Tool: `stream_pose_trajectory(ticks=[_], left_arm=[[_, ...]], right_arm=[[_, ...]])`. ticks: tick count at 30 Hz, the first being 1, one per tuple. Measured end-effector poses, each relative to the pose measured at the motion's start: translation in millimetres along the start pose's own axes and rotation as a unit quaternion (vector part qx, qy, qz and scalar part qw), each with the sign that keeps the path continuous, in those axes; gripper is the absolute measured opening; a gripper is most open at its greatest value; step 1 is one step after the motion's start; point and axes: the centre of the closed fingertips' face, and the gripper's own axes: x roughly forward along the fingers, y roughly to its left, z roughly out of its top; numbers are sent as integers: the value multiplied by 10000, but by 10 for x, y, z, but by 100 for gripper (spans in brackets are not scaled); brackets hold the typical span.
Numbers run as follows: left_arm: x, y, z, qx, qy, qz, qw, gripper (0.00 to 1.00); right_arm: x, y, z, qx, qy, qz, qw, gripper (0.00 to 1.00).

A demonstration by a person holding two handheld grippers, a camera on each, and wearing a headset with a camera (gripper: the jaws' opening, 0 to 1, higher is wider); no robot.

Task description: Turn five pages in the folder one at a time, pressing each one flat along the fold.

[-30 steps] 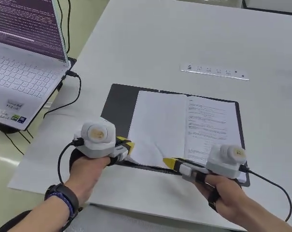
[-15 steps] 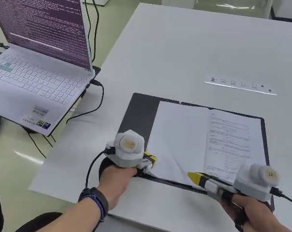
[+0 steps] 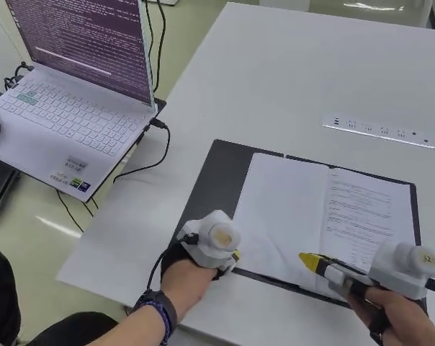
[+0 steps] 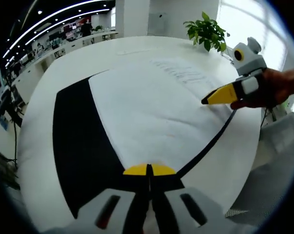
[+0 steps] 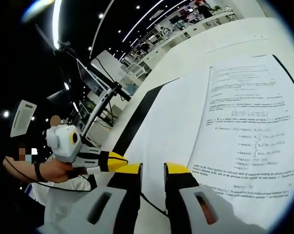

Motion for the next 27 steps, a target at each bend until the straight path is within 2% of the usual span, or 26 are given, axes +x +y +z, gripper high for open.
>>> stream_pose_trajectory(ticks=[3, 7, 10, 16, 18, 23, 27], left_arm=[[7, -10, -4, -27, -18, 25, 10000, 0], [12, -36, -2, 196, -13, 101, 9998, 0], [11, -31, 2, 162, -27, 87, 9998, 0], [15, -35, 7, 232, -28, 99, 9997, 0], [15, -34, 8, 240, -28, 108, 9996, 0], [18, -20, 11, 229, -34, 126, 9997, 0], [20, -14, 12, 211, -62, 114, 9997, 0]], right_arm=[[34, -55, 70, -22, -18, -24, 10000, 15], [80, -137, 148, -25, -39, -70, 10000, 13], [119, -191, 203, -52, -41, -80, 9999, 12], [211, -319, 331, -22, -206, -156, 9997, 10], [227, -311, 385, 26, -320, -207, 9993, 9], [246, -318, 453, -22, -339, -295, 9990, 6], [249, -371, 543, 86, -486, -397, 9980, 3]])
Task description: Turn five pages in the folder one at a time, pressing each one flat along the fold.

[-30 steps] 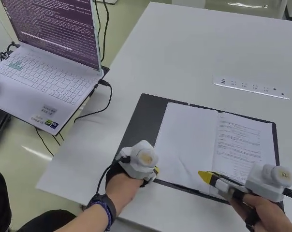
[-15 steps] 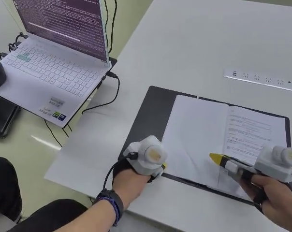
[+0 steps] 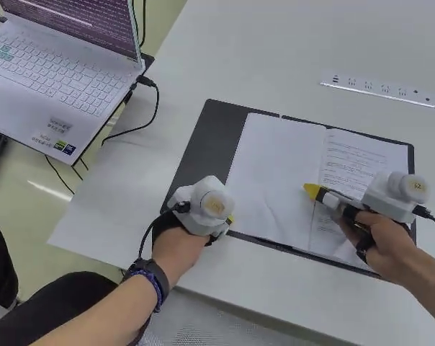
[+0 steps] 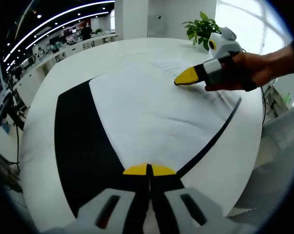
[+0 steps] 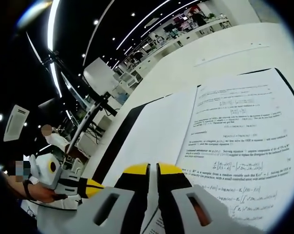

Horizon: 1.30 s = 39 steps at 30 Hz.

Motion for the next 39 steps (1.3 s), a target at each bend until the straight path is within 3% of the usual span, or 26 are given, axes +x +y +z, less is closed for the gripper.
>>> stream_pose_trajectory(ticks=[11, 17, 27, 31, 35, 39], left_arm=[[0, 0, -8, -14, 6, 7, 10000, 0], [1, -4, -10, -39, 20, 12, 10000, 0], [-2, 4, -12, -69, -13, 0, 10000, 0], [-2, 5, -9, 6, 3, 2, 10000, 0], [-4, 7, -7, 25, 3, -23, 10000, 0], [-7, 18, -5, -134, -24, -85, 9999, 0]], right_arm=[[119, -70, 223, 367, -419, -81, 9984, 0], [139, -56, 288, 332, -481, -46, 9983, 0], [265, -296, 471, 484, -724, -83, 9962, 0], [355, -426, 597, 730, -842, -120, 9937, 0], [349, -381, 638, 851, -1046, -230, 9906, 0], [373, -377, 708, 1041, -1220, -262, 9867, 0]])
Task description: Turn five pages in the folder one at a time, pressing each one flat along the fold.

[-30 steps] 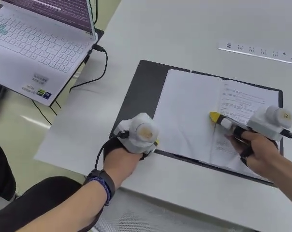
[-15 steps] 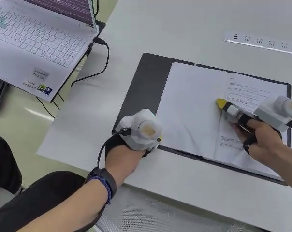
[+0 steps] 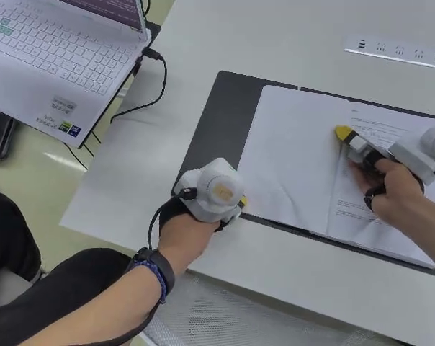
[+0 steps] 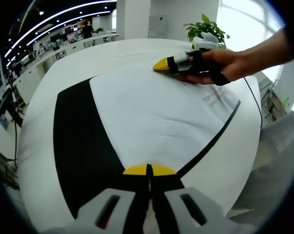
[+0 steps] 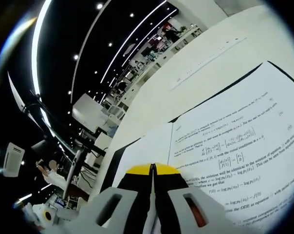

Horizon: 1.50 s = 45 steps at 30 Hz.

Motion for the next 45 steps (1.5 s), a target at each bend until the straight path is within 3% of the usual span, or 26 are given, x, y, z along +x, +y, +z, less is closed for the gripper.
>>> stream_pose_trajectory(ticks=[23, 32, 36, 41, 45], left_arm=[[16, -24, 17, 152, 6, -6, 9999, 0], [16, -20, 14, 190, 13, -1, 9998, 0], [15, -23, 15, 202, 23, 4, 9998, 0], [14, -27, 16, 212, 41, 17, 9998, 0], [13, -28, 16, 164, 43, 15, 9999, 0]], right_arm=[[277, -149, 325, 135, -484, -177, 9986, 0], [466, -194, 465, -42, -414, -316, 9986, 0], [574, -348, 548, 75, -488, -348, 9982, 0], [602, -422, 560, 93, -481, -232, 9985, 0], [572, -406, 500, -26, -324, -111, 9994, 0]])
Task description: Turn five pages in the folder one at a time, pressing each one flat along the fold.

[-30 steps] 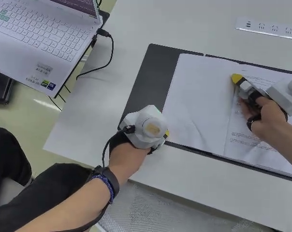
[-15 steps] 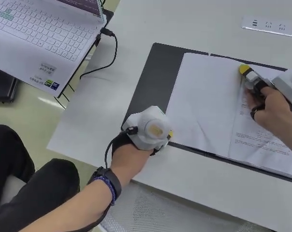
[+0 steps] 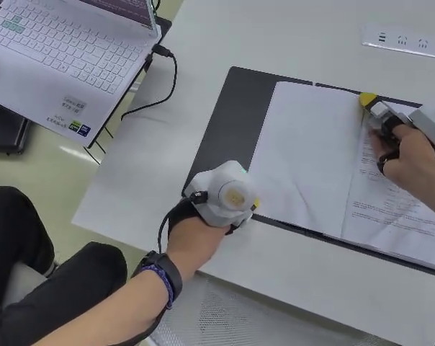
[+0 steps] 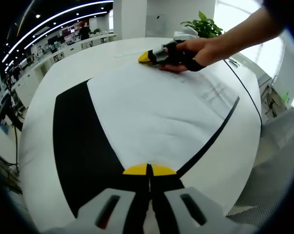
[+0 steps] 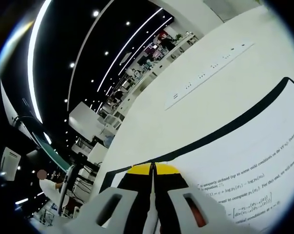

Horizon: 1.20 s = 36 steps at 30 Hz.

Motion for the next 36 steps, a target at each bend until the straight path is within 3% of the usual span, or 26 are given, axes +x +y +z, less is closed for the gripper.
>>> stream_pose_trajectory(ticks=[8, 20, 31, 32, 36], left_arm=[[2, 3, -3, 52, 12, 16, 10000, 0], [-7, 6, -7, 59, -13, 48, 10000, 0], [-7, -2, -4, 75, -56, 95, 9999, 0], [-8, -3, -5, 81, -60, 94, 9999, 0], [-4, -1, -4, 77, -87, 92, 9999, 0]], right_arm=[[-209, 139, -218, -193, 151, 139, 9996, 0], [-433, 191, -463, -452, 403, 322, 9976, 0], [-723, 194, -655, -494, 438, 426, 9969, 0], [-792, 282, -700, -505, 449, 437, 9968, 0], [-923, 399, -783, -513, 456, 456, 9966, 0]])
